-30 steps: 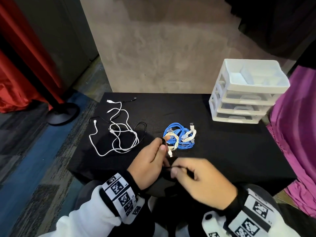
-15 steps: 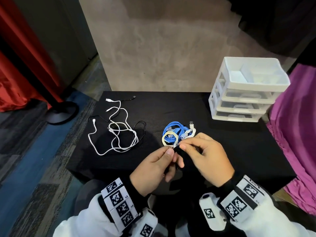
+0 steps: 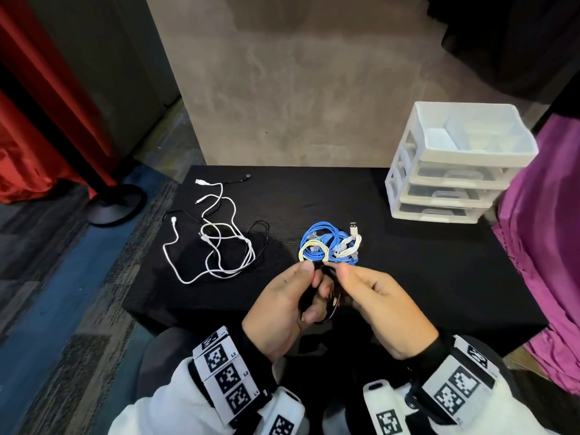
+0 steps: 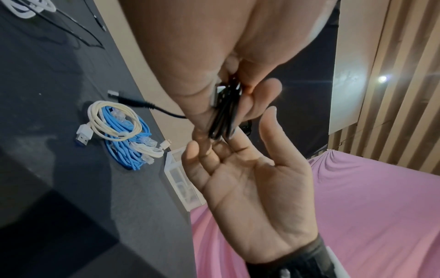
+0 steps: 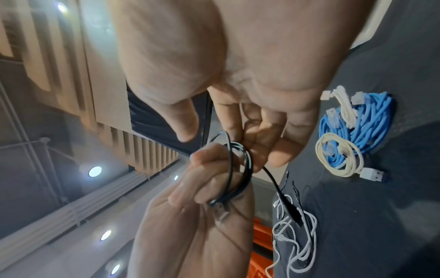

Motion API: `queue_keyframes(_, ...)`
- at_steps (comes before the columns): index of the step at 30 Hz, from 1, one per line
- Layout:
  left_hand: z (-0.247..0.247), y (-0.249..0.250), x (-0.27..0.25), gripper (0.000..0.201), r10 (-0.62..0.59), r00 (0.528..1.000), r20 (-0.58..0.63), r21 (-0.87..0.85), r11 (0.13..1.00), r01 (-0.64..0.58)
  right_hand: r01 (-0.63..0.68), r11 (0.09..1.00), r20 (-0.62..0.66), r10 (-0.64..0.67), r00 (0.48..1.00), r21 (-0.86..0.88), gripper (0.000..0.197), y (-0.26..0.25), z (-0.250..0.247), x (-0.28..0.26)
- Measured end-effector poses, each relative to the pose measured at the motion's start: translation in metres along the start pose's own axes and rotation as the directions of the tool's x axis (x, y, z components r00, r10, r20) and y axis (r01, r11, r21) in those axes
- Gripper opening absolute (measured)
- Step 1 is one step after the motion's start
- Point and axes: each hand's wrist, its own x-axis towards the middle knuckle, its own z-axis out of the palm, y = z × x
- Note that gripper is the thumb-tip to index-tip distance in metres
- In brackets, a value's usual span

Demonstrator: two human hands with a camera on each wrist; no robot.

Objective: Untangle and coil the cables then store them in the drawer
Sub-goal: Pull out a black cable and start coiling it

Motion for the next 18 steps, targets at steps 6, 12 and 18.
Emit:
queue_keyframes(6,-0.001,-0.010,0.004,0.033,0.146,0.986,-0.079,0.279,0.953,-0.119,0.023,0.998,-0.107,-0.030,0.994,-0.064,0.025,0.006,-0.004,0.001)
queue_keyframes(12,-0.003,-0.027,0.014,0.027,0.358,0.905,-0.231,0.608,0.779,-0.153,0.017,1.000,-0.236,-0.018,0.972,-0.007,0.031,0.007,0.008,0.012)
queue_keyframes(18,-0.003,-0.023,0.018,0.027,0.374,0.907,-0.193,0.669,0.726,-0.157,0.076,0.988,-0.229,-0.106,0.968,-0.135,0.022,0.000,0.006,0.013)
